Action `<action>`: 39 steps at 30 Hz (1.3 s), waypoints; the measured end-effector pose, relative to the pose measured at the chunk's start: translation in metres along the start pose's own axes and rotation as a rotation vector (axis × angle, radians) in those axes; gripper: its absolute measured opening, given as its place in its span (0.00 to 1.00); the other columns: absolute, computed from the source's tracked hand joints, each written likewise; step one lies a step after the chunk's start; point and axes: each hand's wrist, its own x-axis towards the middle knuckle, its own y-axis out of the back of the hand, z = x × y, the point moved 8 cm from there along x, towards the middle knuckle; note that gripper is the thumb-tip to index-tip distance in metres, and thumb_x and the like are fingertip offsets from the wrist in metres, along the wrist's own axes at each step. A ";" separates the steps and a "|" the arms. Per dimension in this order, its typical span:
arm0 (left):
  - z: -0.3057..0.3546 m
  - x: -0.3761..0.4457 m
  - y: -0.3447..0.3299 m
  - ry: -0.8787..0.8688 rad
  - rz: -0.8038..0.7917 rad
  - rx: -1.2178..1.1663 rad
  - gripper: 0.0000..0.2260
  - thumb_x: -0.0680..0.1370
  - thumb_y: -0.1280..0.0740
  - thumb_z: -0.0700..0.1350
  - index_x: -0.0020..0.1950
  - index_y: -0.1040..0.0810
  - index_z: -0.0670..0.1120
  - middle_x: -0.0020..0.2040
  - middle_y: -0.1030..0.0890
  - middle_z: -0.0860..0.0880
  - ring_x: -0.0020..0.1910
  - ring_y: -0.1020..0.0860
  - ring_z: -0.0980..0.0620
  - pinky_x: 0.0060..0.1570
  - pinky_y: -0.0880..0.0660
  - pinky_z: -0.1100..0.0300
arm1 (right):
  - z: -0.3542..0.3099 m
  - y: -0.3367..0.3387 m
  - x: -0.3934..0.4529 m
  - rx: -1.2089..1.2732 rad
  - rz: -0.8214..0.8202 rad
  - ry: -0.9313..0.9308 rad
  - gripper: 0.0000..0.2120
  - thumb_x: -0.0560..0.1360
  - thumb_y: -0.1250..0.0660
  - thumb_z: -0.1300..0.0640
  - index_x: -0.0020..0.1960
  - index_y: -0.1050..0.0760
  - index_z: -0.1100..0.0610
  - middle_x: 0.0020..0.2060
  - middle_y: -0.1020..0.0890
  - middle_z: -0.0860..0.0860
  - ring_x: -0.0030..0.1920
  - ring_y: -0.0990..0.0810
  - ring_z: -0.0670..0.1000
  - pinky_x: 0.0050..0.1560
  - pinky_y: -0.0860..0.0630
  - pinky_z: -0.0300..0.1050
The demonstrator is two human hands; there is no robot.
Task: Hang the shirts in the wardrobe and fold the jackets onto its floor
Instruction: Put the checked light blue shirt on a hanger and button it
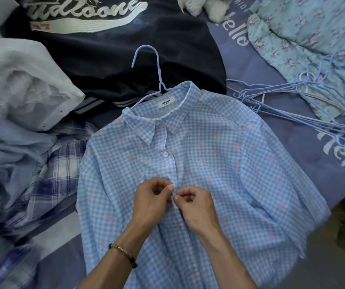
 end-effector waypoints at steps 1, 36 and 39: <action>-0.004 0.000 0.000 0.028 0.008 -0.014 0.06 0.78 0.30 0.41 0.40 0.20 0.44 0.30 0.21 0.50 0.31 0.22 0.51 0.33 0.24 0.58 | 0.005 -0.002 -0.005 0.023 -0.033 0.013 0.08 0.75 0.29 0.61 0.38 0.20 0.52 0.35 0.16 0.49 0.37 0.17 0.46 0.41 0.21 0.43; -0.029 -0.097 -0.031 0.126 -0.073 -0.188 0.05 0.76 0.30 0.32 0.44 0.23 0.30 0.35 0.24 0.42 0.36 0.22 0.50 0.42 0.19 0.54 | 0.026 0.051 -0.077 -0.017 0.201 0.237 0.04 0.72 0.27 0.61 0.41 0.19 0.54 0.34 0.17 0.44 0.38 0.19 0.38 0.37 0.26 0.29; -0.028 -0.102 -0.029 0.116 -0.039 -0.186 0.04 0.75 0.30 0.31 0.44 0.22 0.29 0.37 0.23 0.40 0.39 0.22 0.46 0.46 0.19 0.49 | 0.028 0.053 -0.084 0.068 0.202 0.222 0.06 0.72 0.27 0.64 0.40 0.19 0.54 0.34 0.17 0.45 0.36 0.19 0.37 0.35 0.27 0.27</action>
